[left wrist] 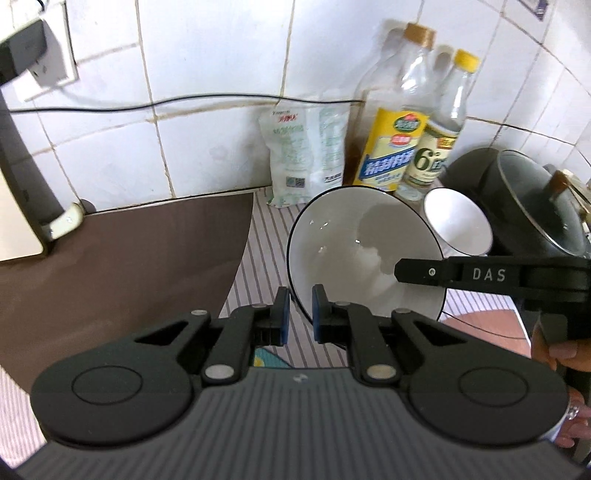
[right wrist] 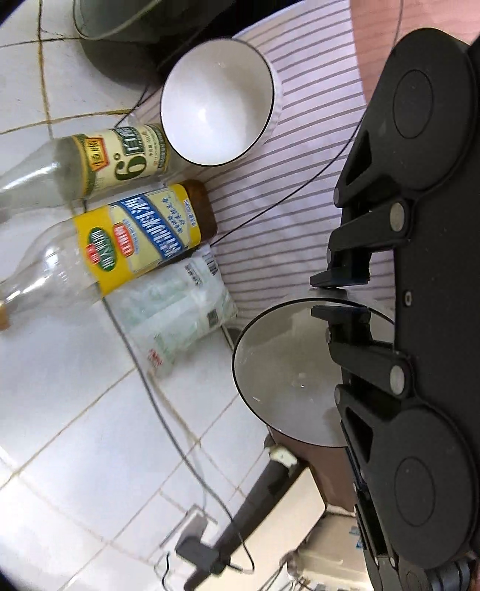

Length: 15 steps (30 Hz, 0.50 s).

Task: Organize plates and bowls
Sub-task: 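Lift the second bowl and carry it over the first bowl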

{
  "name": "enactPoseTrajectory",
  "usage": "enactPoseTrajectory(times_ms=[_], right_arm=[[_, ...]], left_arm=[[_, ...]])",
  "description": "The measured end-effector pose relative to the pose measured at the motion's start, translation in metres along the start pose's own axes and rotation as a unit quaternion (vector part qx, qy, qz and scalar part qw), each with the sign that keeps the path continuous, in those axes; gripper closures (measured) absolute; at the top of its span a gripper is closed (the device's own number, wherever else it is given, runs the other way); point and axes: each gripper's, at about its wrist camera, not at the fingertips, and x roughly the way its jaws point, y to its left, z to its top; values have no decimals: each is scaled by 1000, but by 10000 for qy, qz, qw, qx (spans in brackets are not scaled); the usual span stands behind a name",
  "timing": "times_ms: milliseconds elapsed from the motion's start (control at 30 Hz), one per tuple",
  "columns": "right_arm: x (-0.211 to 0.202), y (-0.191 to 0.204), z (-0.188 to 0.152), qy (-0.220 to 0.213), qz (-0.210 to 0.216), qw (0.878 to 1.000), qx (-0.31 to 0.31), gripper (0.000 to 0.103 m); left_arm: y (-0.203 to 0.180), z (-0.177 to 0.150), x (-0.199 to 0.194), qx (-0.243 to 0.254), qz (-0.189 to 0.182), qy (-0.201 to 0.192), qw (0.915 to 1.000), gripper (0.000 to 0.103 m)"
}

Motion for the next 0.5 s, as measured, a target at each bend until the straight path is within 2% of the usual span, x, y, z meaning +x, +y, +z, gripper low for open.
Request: enactPoseTrajectory(times_ms=[300,500], right_arm=[[-58,4,-23,-181,252,9995,45,89],[-83,1,-40,-235,298,9993,61,88]], left_arm=[[-22,-17,-55,155,-38,-144,9998,93],[-38,-32,-75,197,-108,-145,9996,93]])
